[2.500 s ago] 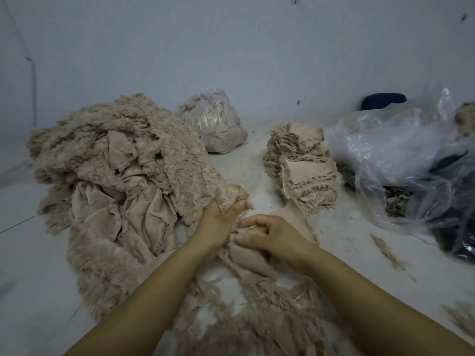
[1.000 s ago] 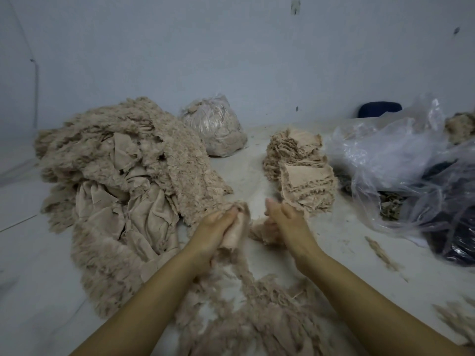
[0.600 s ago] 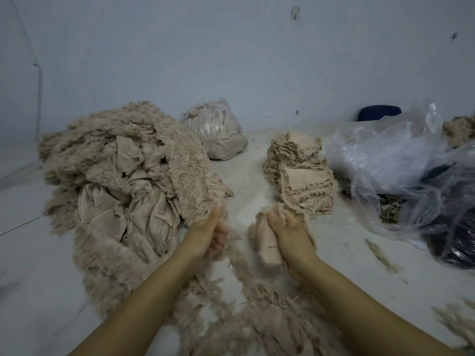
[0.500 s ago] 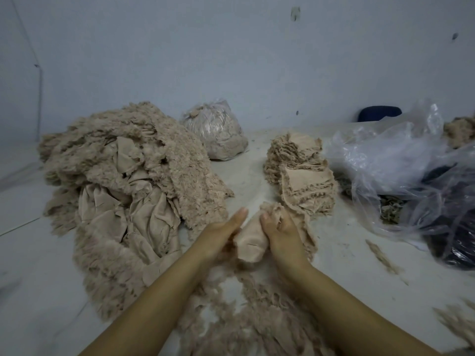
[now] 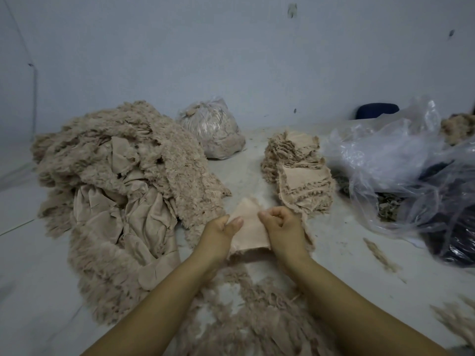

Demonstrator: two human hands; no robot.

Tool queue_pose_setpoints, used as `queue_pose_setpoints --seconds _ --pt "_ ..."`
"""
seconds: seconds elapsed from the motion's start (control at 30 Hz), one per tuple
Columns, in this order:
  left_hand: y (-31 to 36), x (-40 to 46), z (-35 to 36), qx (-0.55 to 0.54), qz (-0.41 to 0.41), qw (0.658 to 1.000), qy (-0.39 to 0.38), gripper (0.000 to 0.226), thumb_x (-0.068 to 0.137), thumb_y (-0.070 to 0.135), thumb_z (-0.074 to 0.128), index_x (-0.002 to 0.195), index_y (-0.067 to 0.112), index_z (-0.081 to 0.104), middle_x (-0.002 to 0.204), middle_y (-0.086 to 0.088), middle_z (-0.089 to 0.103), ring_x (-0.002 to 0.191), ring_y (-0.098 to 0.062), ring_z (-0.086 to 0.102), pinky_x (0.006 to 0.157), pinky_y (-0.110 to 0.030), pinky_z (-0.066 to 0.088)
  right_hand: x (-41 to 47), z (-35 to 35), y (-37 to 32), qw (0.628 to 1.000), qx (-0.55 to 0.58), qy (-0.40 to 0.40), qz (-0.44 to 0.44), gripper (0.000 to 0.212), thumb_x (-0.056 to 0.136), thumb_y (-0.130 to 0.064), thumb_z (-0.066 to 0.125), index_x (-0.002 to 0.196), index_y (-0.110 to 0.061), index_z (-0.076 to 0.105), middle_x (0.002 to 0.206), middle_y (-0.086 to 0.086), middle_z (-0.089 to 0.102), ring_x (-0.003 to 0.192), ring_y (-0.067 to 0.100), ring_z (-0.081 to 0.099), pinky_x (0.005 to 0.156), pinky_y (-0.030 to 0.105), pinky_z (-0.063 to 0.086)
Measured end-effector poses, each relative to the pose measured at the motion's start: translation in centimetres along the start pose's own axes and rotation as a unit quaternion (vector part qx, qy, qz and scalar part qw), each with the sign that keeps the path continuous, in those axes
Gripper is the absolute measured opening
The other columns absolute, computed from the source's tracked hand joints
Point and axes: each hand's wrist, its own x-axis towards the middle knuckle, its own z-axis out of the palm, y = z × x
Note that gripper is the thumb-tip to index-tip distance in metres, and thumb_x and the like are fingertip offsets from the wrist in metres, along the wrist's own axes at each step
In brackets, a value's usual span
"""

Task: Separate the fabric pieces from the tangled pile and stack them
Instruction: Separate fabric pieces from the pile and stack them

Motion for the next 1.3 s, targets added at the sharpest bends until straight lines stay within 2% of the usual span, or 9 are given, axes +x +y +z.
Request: queue_pose_setpoints --seconds 0.2,0.3,0.43,0.5,0.6,0.8,1.0,1.13,1.3 --pt "0.1 0.5 -0.2 0.030 0.009 0.999 -0.013 0.021 0.097 0.020 0.049 0.093 0.005 0.063 0.091 -0.005 0.063 0.089 -0.020 0.056 0.081 -0.032 0.042 0.9 -1.2 0.6 0.997 -0.062 0.051 -0.013 0.021 0.095 -0.025 0.054 0.079 -0.013 0.058 0.073 0.004 0.062 0.068 0.021 0.055 0.063 0.033 0.041" --pt "0.2 1.1 -0.9 0.029 0.006 0.999 0.018 0.026 0.098 0.024 0.048 0.107 0.004 0.063 0.112 0.004 0.059 0.108 -0.013 0.052 0.091 -0.020 0.040 1.4 -2.5 0.1 0.990 -0.110 0.086 -0.006 0.027 0.100 -0.030 0.044 0.088 -0.010 0.058 0.075 0.003 0.058 0.073 0.023 0.055 0.062 0.030 0.038" --pt "0.6 1.4 -0.9 -0.023 -0.027 0.999 -0.033 0.024 0.097 0.021 0.050 0.093 0.001 0.062 0.086 -0.015 0.064 0.079 -0.024 0.059 0.072 -0.028 0.046 0.7 -1.9 -1.0 0.994 -0.062 -0.071 0.053 0.044 0.093 -0.055 0.045 0.095 -0.012 0.058 0.081 0.005 0.066 0.075 0.025 0.065 0.069 0.036 0.052" --pt "1.0 1.4 -0.3 -0.067 -0.048 0.993 -0.085 0.022 0.096 0.018 0.051 0.090 0.002 0.065 0.079 -0.015 0.067 0.068 -0.023 0.063 0.062 -0.028 0.052 0.4 -1.4 -1.3 0.985 0.027 -0.135 0.104 0.034 0.089 -0.044 0.061 0.095 -0.011 0.064 0.081 0.005 0.068 0.073 0.021 0.065 0.065 0.030 0.055" --pt "1.5 2.2 0.4 -0.058 -0.041 0.994 -0.085 0.016 0.093 0.018 0.056 0.086 0.007 0.066 0.070 -0.007 0.067 0.059 -0.015 0.062 0.053 -0.023 0.051 1.7 -2.3 -1.7 0.993 0.079 -0.067 0.060 0.011 0.085 -0.017 0.070 0.078 -0.010 0.065 0.067 0.000 0.065 0.060 0.011 0.059 0.051 0.019 0.048" --pt "0.2 5.5 2.6 0.136 0.011 0.990 0.018 0.012 0.089 0.016 0.063 0.077 0.014 0.061 0.061 0.002 0.059 0.057 -0.014 0.051 0.055 -0.022 0.042 5.0 -5.4 -1.5 0.985 -0.168 0.024 -0.039 0.016 0.081 -0.025 0.074 0.086 -0.018 0.061 0.076 -0.003 0.058 0.072 0.012 0.053 0.061 0.025 0.040" --pt "-3.2 6.3 2.6 0.261 -0.024 0.965 -0.005 0.038 0.092 0.038 0.057 0.123 0.015 0.055 0.119 0.001 0.054 0.108 -0.020 0.055 0.093 -0.035 0.047 3.3 -6.5 1.9 0.945 -0.326 -0.006 -0.017 0.036 0.089 -0.039 0.059 0.120 -0.023 0.053 0.123 0.009 0.049 0.115 0.028 0.048 0.093 0.038 0.044" --pt "-3.1 5.8 3.5 0.263 -0.021 0.961 -0.084 0.052 0.080 0.039 0.071 0.126 0.019 0.057 0.123 0.002 0.057 0.108 -0.014 0.056 0.079 -0.021 0.044 2.4 -6.5 2.2 0.927 -0.370 -0.063 -0.026 0.037 0.092 -0.031 0.055 0.127 -0.020 0.053 0.125 0.010 0.053 0.114 0.027 0.052 0.094 0.033 0.042" --pt "-3.3 5.2 6.2 0.288 0.005 0.949 -0.127 0.020 0.082 0.031 0.071 0.098 0.020 0.067 0.096 0.002 0.065 0.080 -0.010 0.058 0.068 -0.024 0.044 2.2 -10.0 2.7 0.919 -0.392 -0.043 -0.014 0.027 0.091 -0.020 0.057 0.118 -0.016 0.062 0.119 0.005 0.062 0.108 0.021 0.057 0.077 0.017 0.032"
